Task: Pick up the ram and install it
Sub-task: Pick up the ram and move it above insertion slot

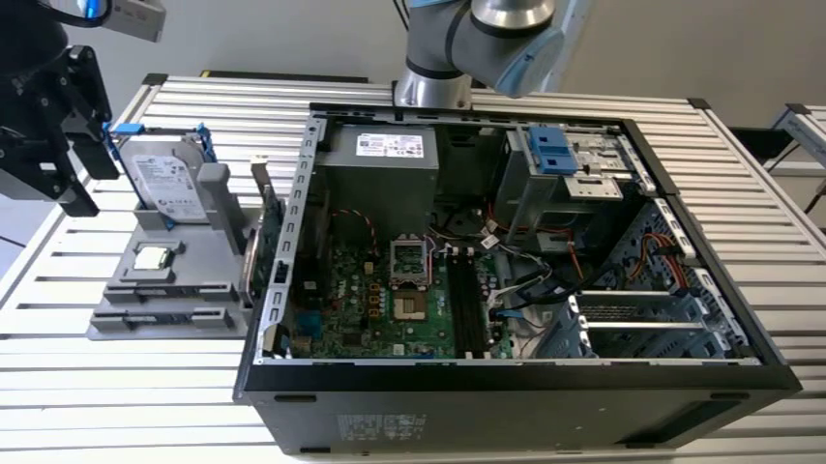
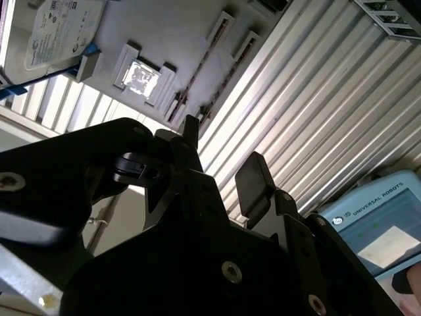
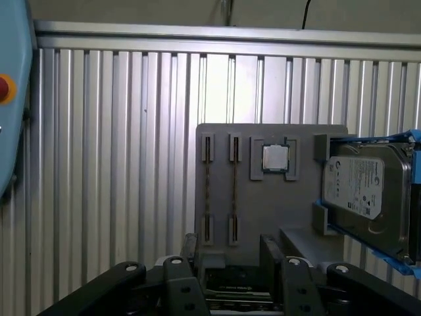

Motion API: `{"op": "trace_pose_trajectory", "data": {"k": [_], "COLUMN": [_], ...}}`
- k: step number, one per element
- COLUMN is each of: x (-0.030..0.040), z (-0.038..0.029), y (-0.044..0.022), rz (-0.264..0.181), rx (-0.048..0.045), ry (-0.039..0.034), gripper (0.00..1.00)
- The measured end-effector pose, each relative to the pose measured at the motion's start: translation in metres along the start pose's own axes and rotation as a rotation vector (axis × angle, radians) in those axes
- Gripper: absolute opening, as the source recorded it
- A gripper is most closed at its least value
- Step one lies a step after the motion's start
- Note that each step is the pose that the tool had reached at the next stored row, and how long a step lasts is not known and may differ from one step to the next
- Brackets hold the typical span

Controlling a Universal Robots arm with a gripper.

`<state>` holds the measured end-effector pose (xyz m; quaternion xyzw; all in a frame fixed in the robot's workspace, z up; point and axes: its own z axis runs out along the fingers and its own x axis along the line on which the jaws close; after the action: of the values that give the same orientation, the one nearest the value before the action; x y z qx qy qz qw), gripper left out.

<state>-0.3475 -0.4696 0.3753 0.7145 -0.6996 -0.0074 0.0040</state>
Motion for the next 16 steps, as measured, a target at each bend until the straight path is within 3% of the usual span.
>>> {"op": "trace_pose_trajectory", "data": {"k": [16], "x": [0.0], "z": [0.0094], "y": [-0.0001], "rz": [0.0], "rx": [0.0029], "ry": [0.0003], "gripper": [1.0]}}
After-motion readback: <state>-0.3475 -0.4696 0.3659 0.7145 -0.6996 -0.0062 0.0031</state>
